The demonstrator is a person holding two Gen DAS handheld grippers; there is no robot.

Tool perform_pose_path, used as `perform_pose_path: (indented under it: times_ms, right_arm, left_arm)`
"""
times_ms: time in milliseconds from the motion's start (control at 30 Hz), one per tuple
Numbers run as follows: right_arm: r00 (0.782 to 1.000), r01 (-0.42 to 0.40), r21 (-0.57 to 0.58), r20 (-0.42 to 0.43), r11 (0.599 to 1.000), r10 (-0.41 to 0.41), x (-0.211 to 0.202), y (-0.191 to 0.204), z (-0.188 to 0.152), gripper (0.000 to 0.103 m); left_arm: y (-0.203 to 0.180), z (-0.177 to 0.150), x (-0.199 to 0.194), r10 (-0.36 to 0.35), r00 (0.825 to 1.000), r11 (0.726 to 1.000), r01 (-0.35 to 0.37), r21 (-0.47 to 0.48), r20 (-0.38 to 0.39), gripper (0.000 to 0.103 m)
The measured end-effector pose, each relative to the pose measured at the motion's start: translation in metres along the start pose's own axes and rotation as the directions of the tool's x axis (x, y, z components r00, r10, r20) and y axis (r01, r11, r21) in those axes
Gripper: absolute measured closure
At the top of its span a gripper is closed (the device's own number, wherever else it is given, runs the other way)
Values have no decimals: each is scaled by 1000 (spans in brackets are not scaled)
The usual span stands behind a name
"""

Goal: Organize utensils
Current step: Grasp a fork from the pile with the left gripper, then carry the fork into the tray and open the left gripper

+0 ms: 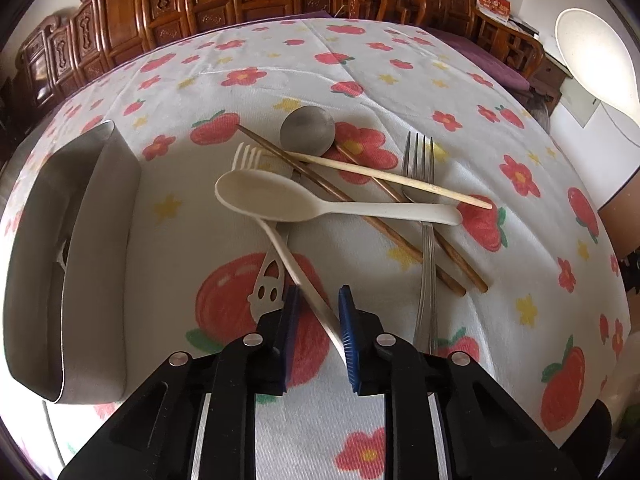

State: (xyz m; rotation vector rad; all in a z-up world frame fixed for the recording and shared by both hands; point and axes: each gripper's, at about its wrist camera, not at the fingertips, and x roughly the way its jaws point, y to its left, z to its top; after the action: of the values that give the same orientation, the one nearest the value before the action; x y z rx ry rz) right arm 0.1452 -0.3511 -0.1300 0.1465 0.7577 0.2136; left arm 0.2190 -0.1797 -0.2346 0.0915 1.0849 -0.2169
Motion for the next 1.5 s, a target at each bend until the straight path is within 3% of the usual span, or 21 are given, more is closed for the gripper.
perform_pose_path:
  times_ms: [233,567,1033,1500]
  right_arm:
    - [1000,-4,-20,3,1000,4,-1,6,0,98]
    - [1000,-13,-35,-11,999,12,4,13,-4,98]
    - [999,-43,-92,-9,995,42,2,37,-10,98]
    - [997,-82,-129,-11,988,81,-2,61,-15,98]
  left_arm:
    - [9,-8,-5,-10,1000,1000,9,-9,-12,99]
    - [12,-17,-39,-14,999,1000,12,29,49,99]
    - [49,-28,-97,-15,990,1000,14,13,140,99]
    - [81,-36,-125,-5,983,1000,8,-15,181,99]
